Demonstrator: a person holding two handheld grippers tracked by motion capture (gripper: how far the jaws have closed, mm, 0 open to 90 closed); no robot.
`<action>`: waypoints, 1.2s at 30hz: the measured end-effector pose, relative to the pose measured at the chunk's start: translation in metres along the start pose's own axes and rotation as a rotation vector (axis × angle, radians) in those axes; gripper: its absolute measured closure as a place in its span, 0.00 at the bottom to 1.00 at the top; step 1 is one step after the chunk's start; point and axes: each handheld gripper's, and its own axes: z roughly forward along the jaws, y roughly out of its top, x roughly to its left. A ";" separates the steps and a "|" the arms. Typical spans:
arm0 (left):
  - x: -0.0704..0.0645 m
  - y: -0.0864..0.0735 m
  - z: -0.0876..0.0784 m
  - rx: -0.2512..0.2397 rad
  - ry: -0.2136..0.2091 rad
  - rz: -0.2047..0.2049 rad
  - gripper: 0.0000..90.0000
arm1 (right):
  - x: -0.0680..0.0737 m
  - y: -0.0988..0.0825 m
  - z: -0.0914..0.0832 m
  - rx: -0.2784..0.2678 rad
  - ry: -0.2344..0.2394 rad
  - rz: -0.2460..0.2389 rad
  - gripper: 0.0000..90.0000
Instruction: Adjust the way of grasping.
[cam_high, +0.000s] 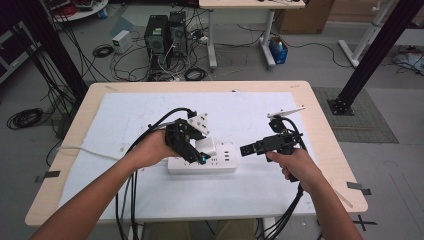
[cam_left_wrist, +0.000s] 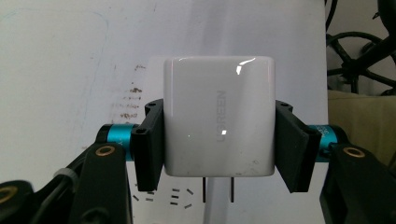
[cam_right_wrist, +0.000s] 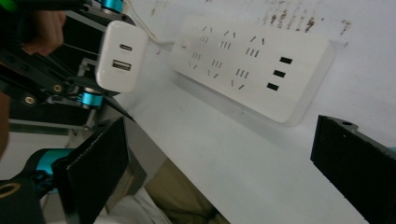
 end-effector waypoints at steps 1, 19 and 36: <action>0.000 0.001 0.001 -0.006 0.000 -0.003 0.47 | 0.000 0.000 0.000 0.000 0.011 0.010 0.04; -0.005 0.020 0.016 -0.038 -0.022 0.041 0.47 | 0.014 0.011 0.027 0.045 0.137 0.059 0.06; -0.010 0.029 0.025 -0.050 -0.021 0.074 0.47 | 0.016 0.017 0.046 0.043 0.226 0.074 0.33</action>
